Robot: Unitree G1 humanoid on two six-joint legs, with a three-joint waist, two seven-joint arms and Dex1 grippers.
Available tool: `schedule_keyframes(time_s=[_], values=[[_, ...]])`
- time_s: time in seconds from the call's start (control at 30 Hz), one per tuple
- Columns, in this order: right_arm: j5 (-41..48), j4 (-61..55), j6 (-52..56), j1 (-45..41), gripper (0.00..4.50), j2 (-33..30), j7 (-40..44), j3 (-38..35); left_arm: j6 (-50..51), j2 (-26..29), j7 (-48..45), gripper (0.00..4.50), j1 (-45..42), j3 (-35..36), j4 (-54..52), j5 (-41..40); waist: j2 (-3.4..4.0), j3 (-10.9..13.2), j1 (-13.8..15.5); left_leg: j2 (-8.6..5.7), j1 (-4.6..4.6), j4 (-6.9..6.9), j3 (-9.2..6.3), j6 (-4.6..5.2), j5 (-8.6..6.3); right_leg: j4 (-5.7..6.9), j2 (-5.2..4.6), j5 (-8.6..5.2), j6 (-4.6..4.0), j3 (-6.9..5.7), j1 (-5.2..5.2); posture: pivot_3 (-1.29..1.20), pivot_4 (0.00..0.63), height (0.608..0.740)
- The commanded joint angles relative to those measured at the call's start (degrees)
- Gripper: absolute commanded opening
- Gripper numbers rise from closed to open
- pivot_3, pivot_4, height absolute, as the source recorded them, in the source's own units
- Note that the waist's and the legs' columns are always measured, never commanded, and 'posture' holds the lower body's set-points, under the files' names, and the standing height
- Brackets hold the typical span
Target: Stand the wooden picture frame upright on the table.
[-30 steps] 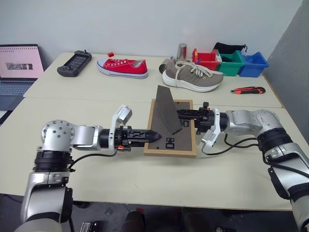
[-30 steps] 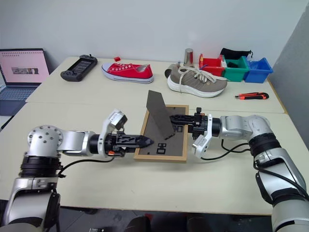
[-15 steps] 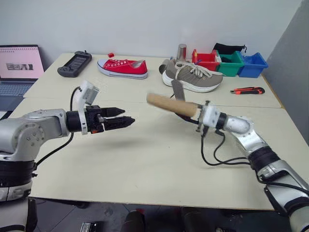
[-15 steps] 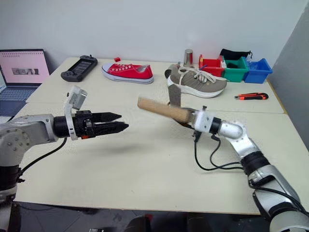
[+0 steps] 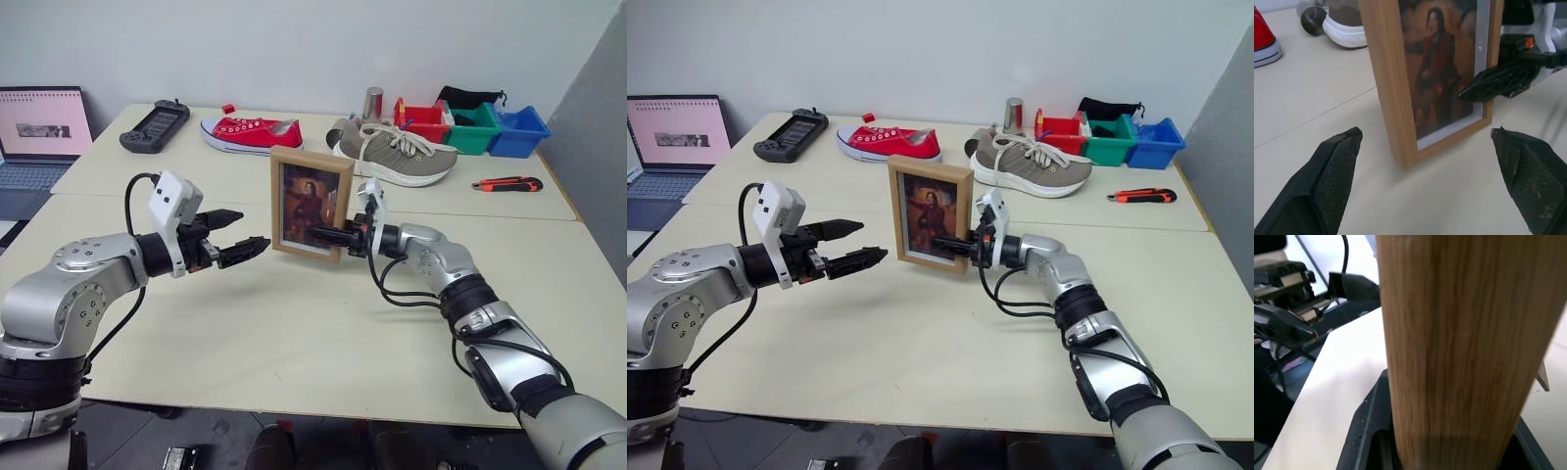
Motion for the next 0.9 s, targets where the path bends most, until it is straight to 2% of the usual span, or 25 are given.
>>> schedule_keyframes(time_s=[0.03,0.33,0.4,0.47,0.77,0.9], values=[[-3.0,2.7,-3.1,-1.3,1.29,1.2,3.0,-2.4,-0.7,0.1,0.5,4.5,1.3,3.0,-2.4,0.3,0.0,0.0,0.0,0.0,0.0,0.0,0.0,0.0,0.0,0.01,0.0,0.0,0.0,-0.01,0.01,0.0,0.15,0.74],[-7.7,6.0,-4.1,0.8,1.29,1.7,5.2,-4.7,-0.3,-0.3,0.7,4.5,1.7,2.7,-2.4,0.3,0.0,0.0,-0.1,0.01,0.0,-0.02,0.0,0.0,0.0,0.01,0.0,0.0,0.0,-0.01,-0.01,0.0,0.15,0.74],[-8.7,6.4,-4.4,1.3,1.98,1.5,5.4,-5.0,-0.4,-0.4,0.4,4.5,1.1,2.0,-2.1,0.5,0.0,0.0,-0.1,0.01,0.01,-0.02,0.0,0.0,0.0,0.01,0.01,0.0,0.0,-0.01,-0.01,0.0,0.15,0.74],[-9.5,6.4,-4.4,1.8,2.3,1.4,5.6,-5.3,-0.6,-0.4,-0.1,4.5,0.7,1.5,-1.9,0.7,0.0,0.0,-0.1,0.01,0.01,-0.02,0.0,0.0,0.0,0.01,0.01,0.0,0.0,-0.01,0.0,0.0,0.15,0.74],[-11.4,0.5,-0.7,5.5,4.42,-1.4,7.8,-6.0,-1.4,-0.8,-2.8,4.5,-3.0,-0.9,1.3,2.6,0.0,0.0,-0.1,0.01,0.02,-0.02,-0.01,0.0,0.0,0.01,0.02,0.0,0.0,-0.03,0.01,0.0,0.15,0.74],[-12.5,-8.9,3.4,11.0,4.47,-8.3,10.5,-4.7,-1.2,-0.7,-4.3,4.5,-3.7,-1.9,2.3,3.3,0.0,0.0,0.1,0.0,0.01,-0.02,0.0,0.0,0.0,0.01,0.02,0.0,0.0,-0.01,0.02,0.0,0.15,0.74]])
